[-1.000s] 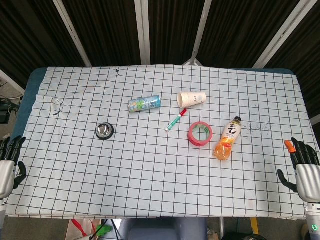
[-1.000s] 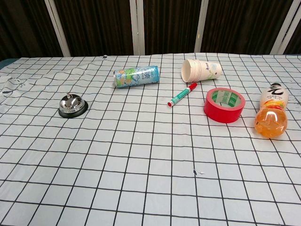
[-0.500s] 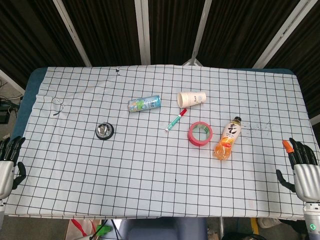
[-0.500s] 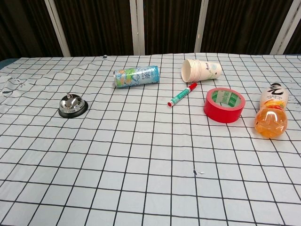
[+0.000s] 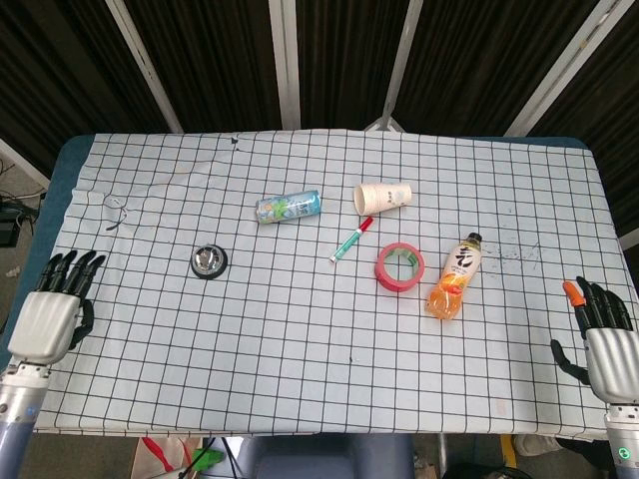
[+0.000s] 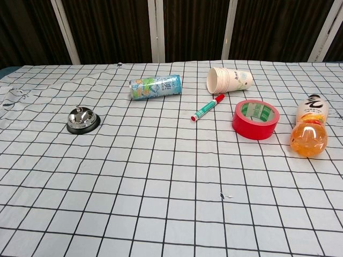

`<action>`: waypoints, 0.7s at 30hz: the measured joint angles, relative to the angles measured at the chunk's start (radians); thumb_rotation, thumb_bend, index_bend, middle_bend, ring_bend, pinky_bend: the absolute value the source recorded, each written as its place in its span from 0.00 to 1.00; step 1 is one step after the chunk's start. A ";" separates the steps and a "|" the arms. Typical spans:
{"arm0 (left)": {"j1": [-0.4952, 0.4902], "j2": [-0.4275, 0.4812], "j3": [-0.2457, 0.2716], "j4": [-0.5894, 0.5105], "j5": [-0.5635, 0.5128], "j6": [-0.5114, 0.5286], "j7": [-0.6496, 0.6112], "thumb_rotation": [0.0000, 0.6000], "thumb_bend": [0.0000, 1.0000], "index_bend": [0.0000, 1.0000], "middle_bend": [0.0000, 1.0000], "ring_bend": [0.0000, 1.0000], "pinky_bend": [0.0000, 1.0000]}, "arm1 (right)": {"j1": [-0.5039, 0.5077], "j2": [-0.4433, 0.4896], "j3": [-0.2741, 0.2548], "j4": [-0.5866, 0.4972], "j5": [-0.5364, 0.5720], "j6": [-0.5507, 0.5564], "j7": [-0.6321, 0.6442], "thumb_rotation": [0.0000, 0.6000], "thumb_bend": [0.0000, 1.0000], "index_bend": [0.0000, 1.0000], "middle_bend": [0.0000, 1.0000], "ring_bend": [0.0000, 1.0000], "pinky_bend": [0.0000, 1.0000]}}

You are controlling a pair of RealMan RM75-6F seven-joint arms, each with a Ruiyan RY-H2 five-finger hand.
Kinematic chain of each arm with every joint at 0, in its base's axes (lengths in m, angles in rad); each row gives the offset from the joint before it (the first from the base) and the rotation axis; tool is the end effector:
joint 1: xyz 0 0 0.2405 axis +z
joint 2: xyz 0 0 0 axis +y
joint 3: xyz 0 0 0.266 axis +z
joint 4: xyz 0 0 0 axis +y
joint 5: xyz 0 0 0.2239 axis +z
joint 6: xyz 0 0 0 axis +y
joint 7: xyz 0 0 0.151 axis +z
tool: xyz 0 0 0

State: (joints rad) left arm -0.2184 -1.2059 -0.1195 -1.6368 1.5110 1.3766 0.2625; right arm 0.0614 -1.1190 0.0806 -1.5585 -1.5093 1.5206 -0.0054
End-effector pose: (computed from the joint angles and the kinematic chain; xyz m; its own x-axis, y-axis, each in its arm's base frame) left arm -0.2785 0.2431 0.1144 0.5282 -0.0297 0.8486 0.8364 -0.1545 -0.5259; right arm -0.3346 -0.1896 0.1654 0.4468 0.0577 0.8928 -0.8944 0.0075 0.4471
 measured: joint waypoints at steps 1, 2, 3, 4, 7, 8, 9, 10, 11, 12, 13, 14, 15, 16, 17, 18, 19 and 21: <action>-0.020 -0.006 -0.009 0.004 -0.006 -0.023 0.007 1.00 0.99 0.04 0.06 0.00 0.00 | 0.000 0.000 0.000 0.000 0.001 0.000 0.001 1.00 0.39 0.10 0.01 0.02 0.10; -0.040 -0.014 -0.018 0.008 -0.013 -0.046 0.014 1.00 0.99 0.04 0.06 0.00 0.00 | 0.000 0.000 0.000 0.001 0.002 -0.001 0.001 1.00 0.39 0.10 0.01 0.02 0.10; -0.065 -0.026 -0.030 0.015 -0.024 -0.076 0.023 1.00 0.99 0.04 0.06 0.00 0.00 | 0.000 0.001 0.000 0.001 0.003 -0.002 0.002 1.00 0.39 0.10 0.00 0.02 0.10; -0.084 -0.036 -0.039 0.022 -0.034 -0.097 0.031 1.00 0.99 0.04 0.06 0.00 0.00 | 0.000 0.001 0.001 0.001 0.004 -0.003 0.003 1.00 0.39 0.10 0.00 0.02 0.10; -0.142 -0.080 -0.066 0.056 -0.073 -0.161 0.058 1.00 0.99 0.04 0.06 0.00 0.00 | 0.000 0.003 0.002 0.001 0.008 -0.006 0.008 1.00 0.39 0.10 0.00 0.02 0.10; -0.157 -0.094 -0.073 0.069 -0.086 -0.177 0.065 1.00 0.99 0.03 0.06 0.00 0.00 | 0.000 0.004 0.002 0.001 0.008 -0.005 0.010 1.00 0.39 0.10 0.00 0.02 0.10; -0.175 -0.114 -0.082 0.088 -0.103 -0.197 0.073 1.00 0.99 0.03 0.06 0.00 0.00 | 0.000 0.005 0.002 0.002 0.008 -0.004 0.012 1.00 0.39 0.10 0.01 0.02 0.10; -0.188 -0.129 -0.088 0.102 -0.115 -0.210 0.077 1.00 0.99 0.03 0.06 0.00 0.00 | -0.001 0.005 0.002 0.002 0.008 -0.004 0.014 1.00 0.39 0.10 0.00 0.02 0.10; -0.200 -0.143 -0.093 0.117 -0.126 -0.222 0.079 1.00 0.99 0.04 0.06 0.00 0.00 | -0.001 0.006 0.002 0.002 0.009 -0.003 0.017 1.00 0.39 0.10 0.00 0.02 0.10; -0.214 -0.161 -0.099 0.136 -0.138 -0.237 0.081 1.00 0.99 0.04 0.06 0.00 0.00 | -0.001 0.007 0.003 0.003 0.010 -0.003 0.019 1.00 0.39 0.10 0.00 0.02 0.10; -0.223 -0.174 -0.103 0.151 -0.147 -0.247 0.082 1.00 0.98 0.04 0.06 0.00 0.00 | -0.002 0.007 0.003 0.003 0.011 -0.003 0.021 1.00 0.39 0.10 0.00 0.02 0.10; -0.232 -0.188 -0.106 0.166 -0.155 -0.255 0.082 1.00 0.98 0.04 0.06 0.00 0.00 | -0.002 0.008 0.004 0.004 0.012 -0.004 0.025 1.00 0.39 0.10 0.00 0.02 0.10; -0.244 -0.207 -0.110 0.188 -0.165 -0.266 0.082 1.00 0.98 0.04 0.06 0.00 0.00 | -0.002 0.009 0.004 0.005 0.013 -0.004 0.027 1.00 0.39 0.10 0.00 0.02 0.10; -0.252 -0.221 -0.112 0.205 -0.172 -0.274 0.081 1.00 0.98 0.04 0.06 0.00 0.00 | -0.002 0.009 0.004 0.005 0.013 -0.004 0.030 1.00 0.39 0.10 0.00 0.02 0.10; -0.261 -0.236 -0.114 0.223 -0.179 -0.281 0.081 1.00 0.98 0.04 0.06 0.00 0.00 | -0.002 0.010 0.005 0.006 0.014 -0.004 0.032 1.00 0.39 0.10 0.00 0.02 0.10; -0.272 -0.257 -0.116 0.247 -0.188 -0.293 0.079 1.00 0.98 0.04 0.06 0.00 0.00 | -0.002 0.010 0.005 0.006 0.014 -0.004 0.034 1.00 0.39 0.10 0.00 0.02 0.10; -0.281 -0.272 -0.117 0.265 -0.195 -0.303 0.078 1.00 0.98 0.04 0.06 0.00 0.00 | -0.002 0.011 0.004 0.006 0.013 -0.005 0.036 1.00 0.39 0.10 0.00 0.02 0.10; -0.301 -0.305 -0.117 0.307 -0.209 -0.330 0.076 1.00 0.98 0.04 0.06 0.00 0.00 | -0.002 0.012 0.004 0.007 0.013 -0.006 0.041 1.00 0.39 0.10 0.00 0.02 0.10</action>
State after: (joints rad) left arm -0.5198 -1.5111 -0.2361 -1.3294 1.3016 1.0465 0.3382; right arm 0.0594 -1.1071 0.0846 -1.5511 -1.4964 1.5149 0.0353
